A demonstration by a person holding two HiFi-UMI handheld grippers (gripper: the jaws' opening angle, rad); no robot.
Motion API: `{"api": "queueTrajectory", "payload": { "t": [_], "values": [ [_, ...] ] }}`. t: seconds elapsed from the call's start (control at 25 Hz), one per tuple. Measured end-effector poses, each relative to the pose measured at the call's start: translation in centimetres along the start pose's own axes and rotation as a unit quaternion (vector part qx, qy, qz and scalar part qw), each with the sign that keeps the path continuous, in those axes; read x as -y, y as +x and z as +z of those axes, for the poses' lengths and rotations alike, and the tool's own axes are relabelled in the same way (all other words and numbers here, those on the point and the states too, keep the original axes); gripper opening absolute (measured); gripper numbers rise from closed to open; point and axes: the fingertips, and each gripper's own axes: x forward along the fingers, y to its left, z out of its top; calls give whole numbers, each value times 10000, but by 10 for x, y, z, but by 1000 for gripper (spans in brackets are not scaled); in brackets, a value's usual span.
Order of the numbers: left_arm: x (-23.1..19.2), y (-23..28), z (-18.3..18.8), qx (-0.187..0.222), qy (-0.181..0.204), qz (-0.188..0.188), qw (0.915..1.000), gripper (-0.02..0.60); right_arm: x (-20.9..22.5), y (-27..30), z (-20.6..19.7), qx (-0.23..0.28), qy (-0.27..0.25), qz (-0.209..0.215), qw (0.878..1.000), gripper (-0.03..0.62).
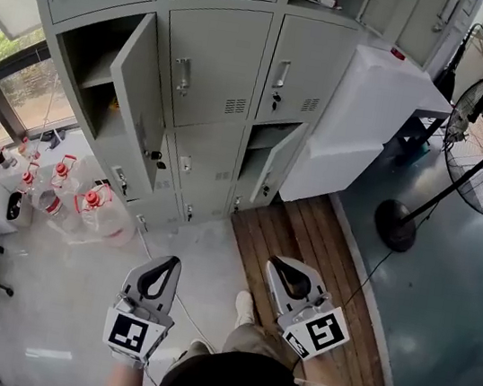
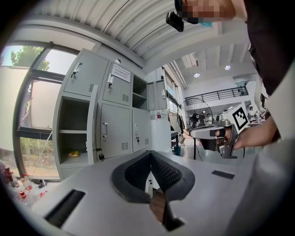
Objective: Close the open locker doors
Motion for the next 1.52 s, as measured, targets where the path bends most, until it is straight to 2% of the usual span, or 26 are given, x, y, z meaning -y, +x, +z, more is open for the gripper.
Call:
{"api": "queueTrajectory", "payload": {
  "t": [0.4,0.84,1.2,1.4,1.52],
  "values": [
    [-20,95,5,-245,145,226,9993,8,88,57,-8,133,259,329,9990,21],
    [-58,192,19,-293,136,1110,9933,8,184,128,-14,207,464,990,9938,21],
    [-75,237,17,-464,81,1907,9805,8,237,166,-22,227,585,1514,9865,21],
    [-91,239,17,-377,164,2265,9731,8,246,182,-25,244,669,1704,9828,21],
    [-100,237,20,-414,49,2480,9679,8,245,191,-27,199,700,1830,9804,21]
  ]
}}
